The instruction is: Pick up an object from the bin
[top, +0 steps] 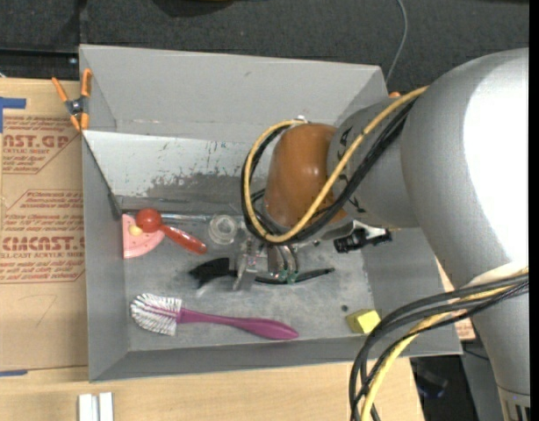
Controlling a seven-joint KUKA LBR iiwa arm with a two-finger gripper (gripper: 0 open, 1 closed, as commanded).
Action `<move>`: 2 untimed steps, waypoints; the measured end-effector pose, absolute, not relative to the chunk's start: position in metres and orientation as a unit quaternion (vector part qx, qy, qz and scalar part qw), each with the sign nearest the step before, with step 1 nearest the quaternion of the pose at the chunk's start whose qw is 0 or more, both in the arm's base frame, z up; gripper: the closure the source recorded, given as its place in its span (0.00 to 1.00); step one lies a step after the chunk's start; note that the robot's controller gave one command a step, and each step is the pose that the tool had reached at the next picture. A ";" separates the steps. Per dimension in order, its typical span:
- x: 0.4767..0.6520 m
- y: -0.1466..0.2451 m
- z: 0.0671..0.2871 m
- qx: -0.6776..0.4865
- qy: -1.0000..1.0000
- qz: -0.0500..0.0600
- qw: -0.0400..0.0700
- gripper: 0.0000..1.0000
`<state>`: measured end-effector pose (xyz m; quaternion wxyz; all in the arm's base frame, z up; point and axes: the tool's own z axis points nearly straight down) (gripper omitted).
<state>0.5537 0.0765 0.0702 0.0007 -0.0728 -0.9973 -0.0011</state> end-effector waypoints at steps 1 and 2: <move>0.565 0.039 0.070 -0.041 -0.999 -0.001 -0.001 1.00; 0.565 0.039 0.070 -0.041 -0.999 -0.001 -0.001 1.00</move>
Offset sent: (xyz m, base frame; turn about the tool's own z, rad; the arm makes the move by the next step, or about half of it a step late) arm 0.0000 0.0000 0.0000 0.0000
